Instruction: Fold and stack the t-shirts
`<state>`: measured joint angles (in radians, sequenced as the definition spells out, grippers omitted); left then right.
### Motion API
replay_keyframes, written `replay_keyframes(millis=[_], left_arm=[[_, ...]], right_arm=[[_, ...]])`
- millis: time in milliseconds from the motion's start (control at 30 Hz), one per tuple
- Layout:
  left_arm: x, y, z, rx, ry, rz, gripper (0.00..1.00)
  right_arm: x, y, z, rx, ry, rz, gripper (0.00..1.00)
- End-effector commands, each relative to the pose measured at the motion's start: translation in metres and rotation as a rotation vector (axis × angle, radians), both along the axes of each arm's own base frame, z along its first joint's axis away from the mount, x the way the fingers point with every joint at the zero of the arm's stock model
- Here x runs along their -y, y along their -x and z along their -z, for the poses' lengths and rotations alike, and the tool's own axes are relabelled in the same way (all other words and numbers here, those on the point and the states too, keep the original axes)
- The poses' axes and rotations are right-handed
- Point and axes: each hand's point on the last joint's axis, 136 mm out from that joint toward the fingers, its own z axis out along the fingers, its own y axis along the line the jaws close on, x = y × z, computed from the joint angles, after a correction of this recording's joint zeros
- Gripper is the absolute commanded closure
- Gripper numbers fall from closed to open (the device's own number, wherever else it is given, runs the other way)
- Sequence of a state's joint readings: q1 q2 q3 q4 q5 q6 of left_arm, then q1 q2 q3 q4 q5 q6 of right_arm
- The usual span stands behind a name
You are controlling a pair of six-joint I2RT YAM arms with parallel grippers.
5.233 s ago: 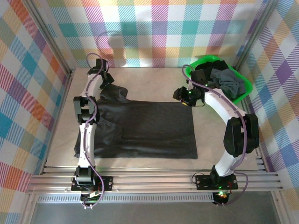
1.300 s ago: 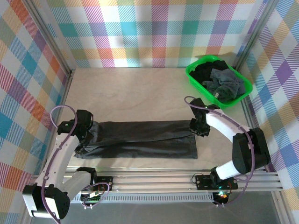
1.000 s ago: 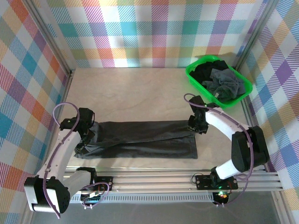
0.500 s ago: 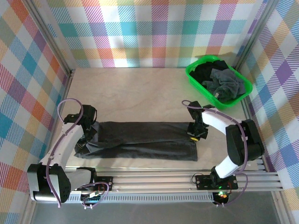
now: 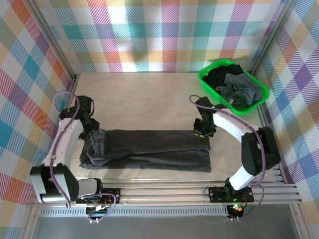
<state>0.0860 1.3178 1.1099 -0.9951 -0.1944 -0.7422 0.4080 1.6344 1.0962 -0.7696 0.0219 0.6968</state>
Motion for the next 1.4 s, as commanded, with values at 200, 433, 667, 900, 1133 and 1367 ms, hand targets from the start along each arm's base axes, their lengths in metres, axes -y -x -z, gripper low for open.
replay_keyframes(millis=[200, 433, 667, 900, 1133, 1367], left_arm=[[-0.032, -0.068, 0.065, -0.047, 0.175, 0.011, 0.54], [-0.025, -0.09, 0.088, -0.034, 0.237, 0.073, 0.56], [-0.022, -0.075, 0.094, -0.054, 0.236, 0.065, 0.63], [-0.016, -0.061, 0.096, -0.06, 0.246, 0.085, 0.62], [-0.025, -0.067, 0.092, -0.04, 0.201, 0.076, 0.94], [-0.062, -0.069, 0.083, -0.006, 0.161, -0.057, 1.0]], right_arm=[[0.005, -0.029, 0.05, -0.164, 0.068, 0.063, 0.8], [0.023, -0.07, 0.056, -0.177, 0.051, 0.103, 0.8], [0.026, -0.078, 0.053, -0.166, 0.065, 0.101, 0.8], [0.026, -0.077, 0.054, -0.166, 0.06, 0.113, 0.8], [0.026, -0.075, 0.055, -0.168, 0.06, 0.117, 0.81], [0.038, -0.081, 0.055, -0.161, 0.107, 0.133, 0.84]])
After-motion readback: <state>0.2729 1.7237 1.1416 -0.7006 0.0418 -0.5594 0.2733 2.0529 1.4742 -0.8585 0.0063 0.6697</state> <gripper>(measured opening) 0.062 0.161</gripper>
